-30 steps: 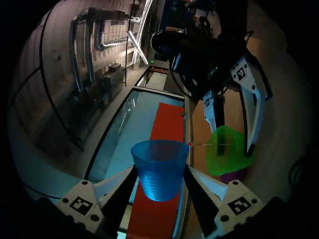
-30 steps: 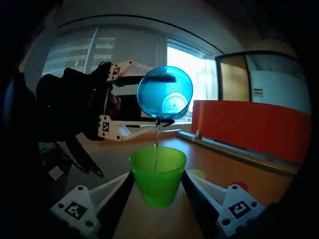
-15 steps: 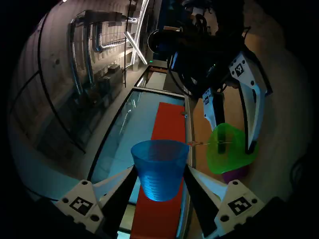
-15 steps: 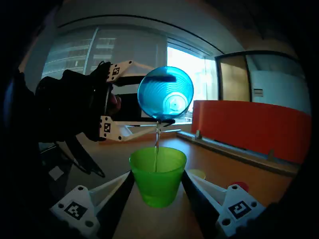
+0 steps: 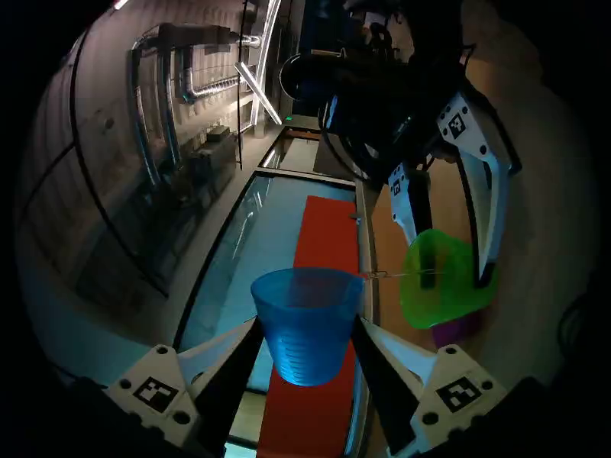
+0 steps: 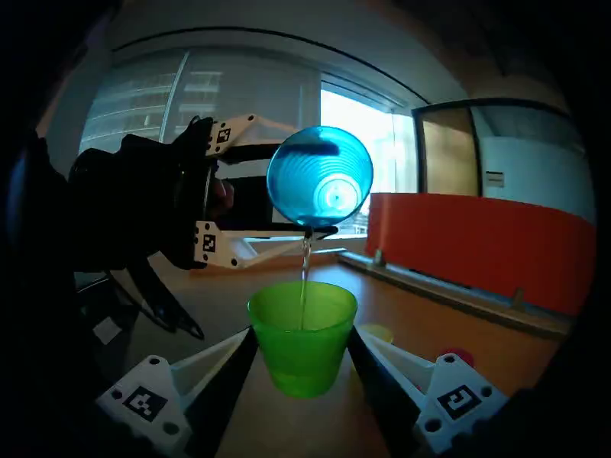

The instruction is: Pour water

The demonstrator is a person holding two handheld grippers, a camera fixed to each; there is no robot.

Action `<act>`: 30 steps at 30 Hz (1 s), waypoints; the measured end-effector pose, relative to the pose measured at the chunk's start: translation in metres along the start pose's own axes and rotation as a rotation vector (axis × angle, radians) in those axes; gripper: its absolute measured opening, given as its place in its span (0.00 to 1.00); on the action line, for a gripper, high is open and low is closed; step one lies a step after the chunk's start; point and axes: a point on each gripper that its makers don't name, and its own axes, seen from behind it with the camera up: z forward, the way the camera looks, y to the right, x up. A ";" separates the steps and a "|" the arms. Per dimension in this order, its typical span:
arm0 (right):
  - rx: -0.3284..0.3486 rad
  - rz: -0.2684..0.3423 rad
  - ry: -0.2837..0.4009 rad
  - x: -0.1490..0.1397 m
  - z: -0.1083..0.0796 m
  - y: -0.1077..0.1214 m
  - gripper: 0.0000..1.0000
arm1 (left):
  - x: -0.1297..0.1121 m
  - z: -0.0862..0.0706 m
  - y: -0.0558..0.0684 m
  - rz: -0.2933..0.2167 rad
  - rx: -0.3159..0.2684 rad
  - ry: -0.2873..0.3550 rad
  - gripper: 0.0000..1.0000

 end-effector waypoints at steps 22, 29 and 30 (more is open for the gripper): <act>-0.003 -0.007 0.005 0.006 0.001 -0.002 0.86 | 0.000 0.002 -0.011 0.029 0.010 0.000 0.80; -0.004 -0.009 0.007 0.006 0.000 -0.001 0.86 | 0.002 0.002 -0.011 0.041 0.011 0.001 0.80; -0.004 -0.010 0.007 0.006 0.000 -0.001 0.86 | 0.003 0.001 -0.011 0.042 0.012 0.001 0.80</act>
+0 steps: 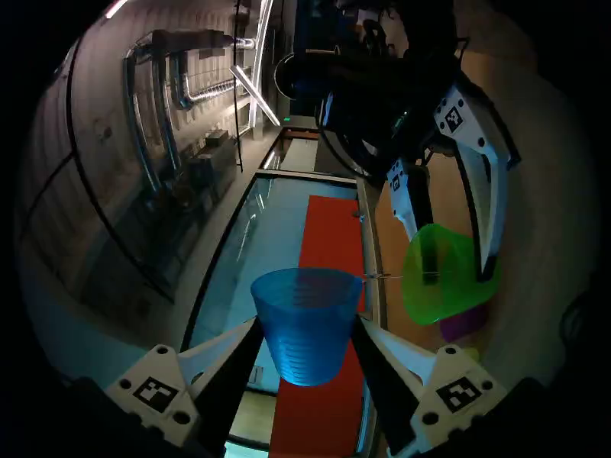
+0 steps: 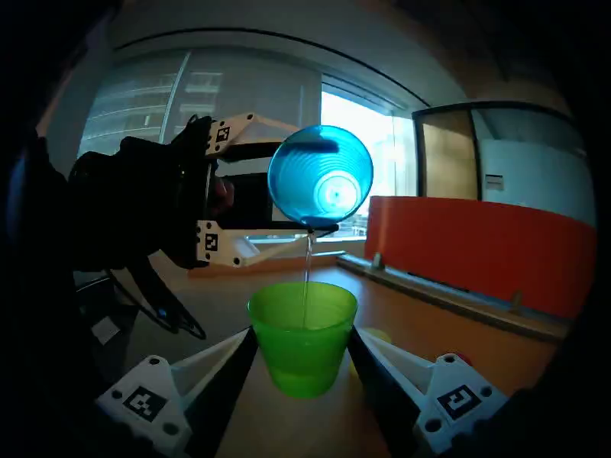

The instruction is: Pour water

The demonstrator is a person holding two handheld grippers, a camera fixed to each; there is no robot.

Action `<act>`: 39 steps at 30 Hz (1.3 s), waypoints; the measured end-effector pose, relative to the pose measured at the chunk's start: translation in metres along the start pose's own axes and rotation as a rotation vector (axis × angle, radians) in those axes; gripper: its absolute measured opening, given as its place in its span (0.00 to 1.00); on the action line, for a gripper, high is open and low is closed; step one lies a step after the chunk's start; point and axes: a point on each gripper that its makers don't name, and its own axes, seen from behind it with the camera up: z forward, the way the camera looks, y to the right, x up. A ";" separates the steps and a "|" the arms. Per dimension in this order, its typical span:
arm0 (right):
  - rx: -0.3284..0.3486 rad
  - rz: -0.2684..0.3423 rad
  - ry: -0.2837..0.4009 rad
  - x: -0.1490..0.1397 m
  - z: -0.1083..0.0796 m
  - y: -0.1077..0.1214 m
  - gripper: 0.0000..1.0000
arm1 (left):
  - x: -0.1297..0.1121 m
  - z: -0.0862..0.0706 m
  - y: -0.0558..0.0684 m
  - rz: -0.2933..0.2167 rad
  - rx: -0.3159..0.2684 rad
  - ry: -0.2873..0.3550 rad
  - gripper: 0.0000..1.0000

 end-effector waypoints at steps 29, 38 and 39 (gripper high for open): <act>-0.003 -0.007 0.000 0.002 0.001 0.001 0.86 | 0.002 -0.006 0.002 0.076 0.012 0.002 0.80; -0.005 -0.008 -0.001 0.002 0.002 0.000 0.86 | 0.002 -0.008 0.003 0.097 0.022 0.003 0.80; -0.005 -0.008 -0.001 0.002 0.002 0.000 0.86 | 0.002 -0.008 0.003 0.098 0.023 0.002 0.80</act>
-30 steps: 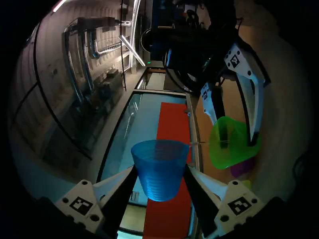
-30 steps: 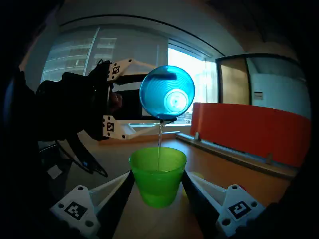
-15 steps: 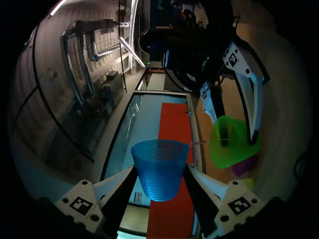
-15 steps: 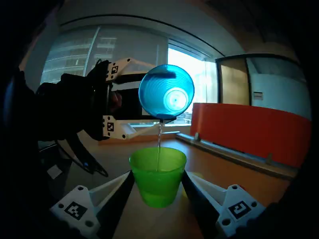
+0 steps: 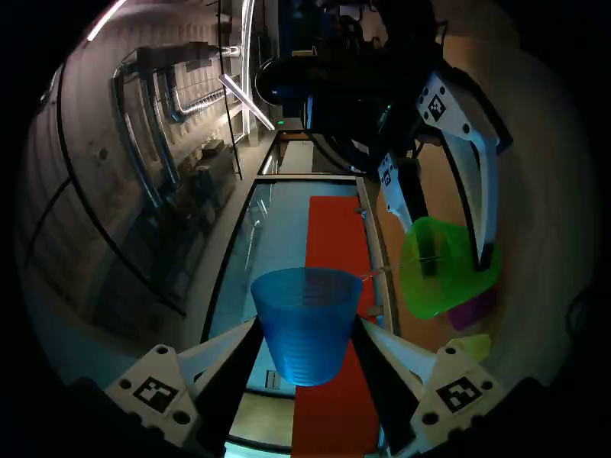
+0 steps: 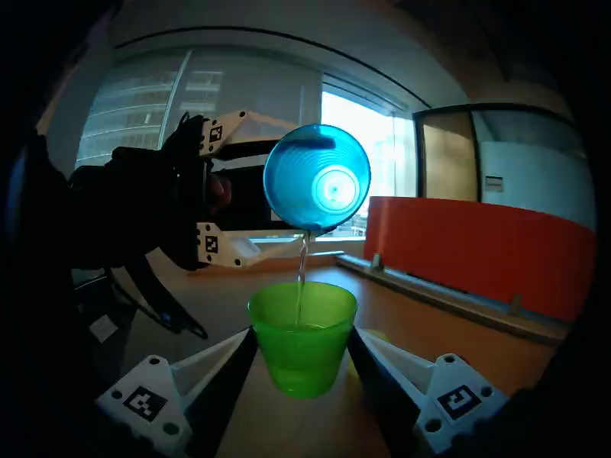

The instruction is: Pour water

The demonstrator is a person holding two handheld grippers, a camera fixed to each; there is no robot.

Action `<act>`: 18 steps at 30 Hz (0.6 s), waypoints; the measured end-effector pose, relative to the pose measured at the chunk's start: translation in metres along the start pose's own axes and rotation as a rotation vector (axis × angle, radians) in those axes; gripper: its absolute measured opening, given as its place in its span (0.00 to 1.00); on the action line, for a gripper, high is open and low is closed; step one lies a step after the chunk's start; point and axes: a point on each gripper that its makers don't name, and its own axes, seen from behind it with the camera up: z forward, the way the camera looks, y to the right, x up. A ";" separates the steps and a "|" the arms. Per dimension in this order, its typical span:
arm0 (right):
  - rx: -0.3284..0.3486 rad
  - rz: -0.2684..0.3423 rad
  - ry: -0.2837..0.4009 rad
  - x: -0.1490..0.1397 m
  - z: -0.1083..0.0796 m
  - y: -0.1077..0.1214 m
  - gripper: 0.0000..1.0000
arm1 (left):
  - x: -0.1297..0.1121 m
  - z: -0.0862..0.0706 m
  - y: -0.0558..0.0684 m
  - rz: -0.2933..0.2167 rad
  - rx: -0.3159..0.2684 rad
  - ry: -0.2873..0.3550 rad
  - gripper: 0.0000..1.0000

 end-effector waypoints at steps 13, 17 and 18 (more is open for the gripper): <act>-0.002 0.002 0.001 -0.001 0.001 0.001 0.86 | 0.001 0.002 0.003 -0.002 -0.005 -0.001 0.80; -0.003 0.002 0.001 -0.001 0.001 0.001 0.86 | 0.001 0.003 0.004 -0.009 -0.007 0.000 0.80; -0.003 0.002 0.001 -0.002 0.001 0.001 0.86 | 0.001 0.003 0.004 -0.009 -0.008 0.000 0.80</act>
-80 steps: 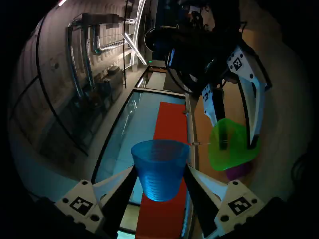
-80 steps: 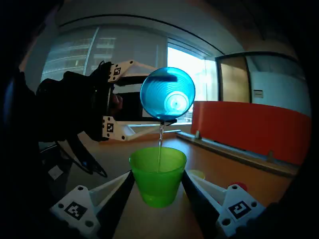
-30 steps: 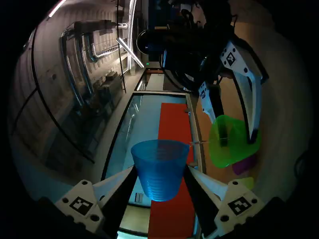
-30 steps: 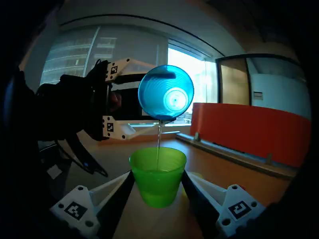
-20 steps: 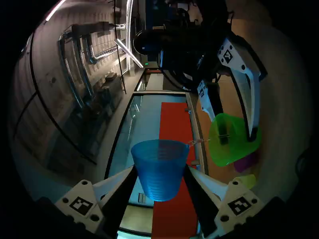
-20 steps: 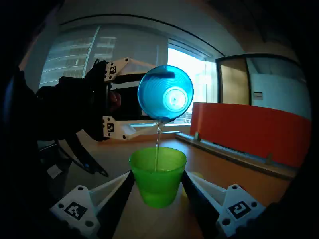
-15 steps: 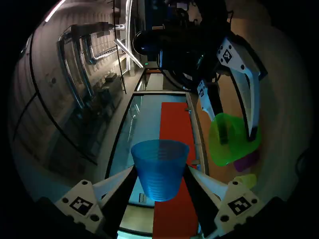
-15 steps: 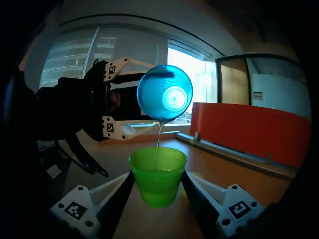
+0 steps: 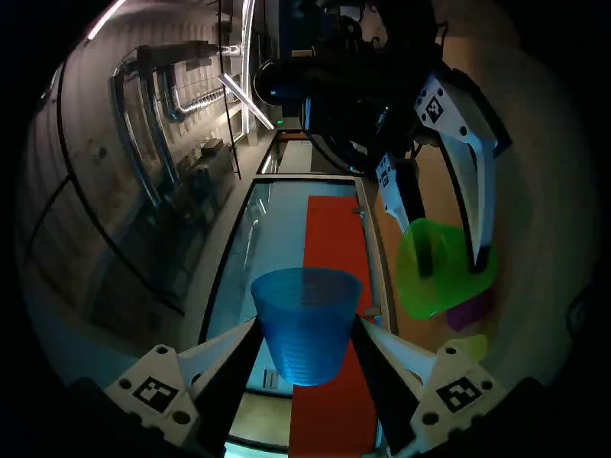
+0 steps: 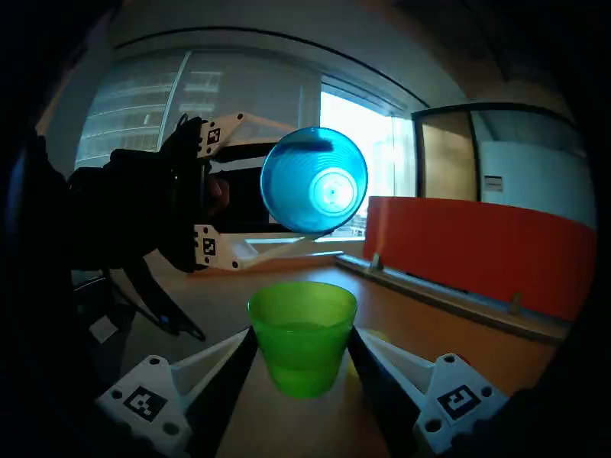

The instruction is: Pour water

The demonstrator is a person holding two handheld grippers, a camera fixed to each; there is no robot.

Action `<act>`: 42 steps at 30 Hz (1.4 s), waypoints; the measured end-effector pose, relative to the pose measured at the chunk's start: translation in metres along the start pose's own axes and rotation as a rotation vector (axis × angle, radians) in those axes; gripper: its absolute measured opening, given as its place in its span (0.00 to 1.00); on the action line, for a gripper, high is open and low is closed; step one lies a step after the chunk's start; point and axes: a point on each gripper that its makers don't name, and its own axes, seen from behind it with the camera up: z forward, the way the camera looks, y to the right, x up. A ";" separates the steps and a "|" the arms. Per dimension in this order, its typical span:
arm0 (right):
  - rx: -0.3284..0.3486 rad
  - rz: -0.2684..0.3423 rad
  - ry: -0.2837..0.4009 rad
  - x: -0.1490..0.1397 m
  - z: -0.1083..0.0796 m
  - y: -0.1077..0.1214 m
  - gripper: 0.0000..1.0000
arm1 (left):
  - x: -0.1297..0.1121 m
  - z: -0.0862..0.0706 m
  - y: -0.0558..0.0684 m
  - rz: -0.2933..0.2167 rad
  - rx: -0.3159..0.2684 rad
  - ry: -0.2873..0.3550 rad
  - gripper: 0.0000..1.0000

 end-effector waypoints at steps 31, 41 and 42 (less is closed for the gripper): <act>-0.010 -0.001 0.006 0.001 -0.004 0.002 0.86 | -0.017 -0.003 0.019 -0.366 -0.006 -0.042 0.80; -0.013 -0.006 0.015 0.006 -0.005 0.003 0.86 | -0.023 -0.006 0.023 -0.571 -0.001 -0.042 0.80; -0.014 -0.007 0.016 0.006 -0.005 0.003 0.86 | -0.023 -0.007 0.023 -0.584 0.000 -0.043 0.80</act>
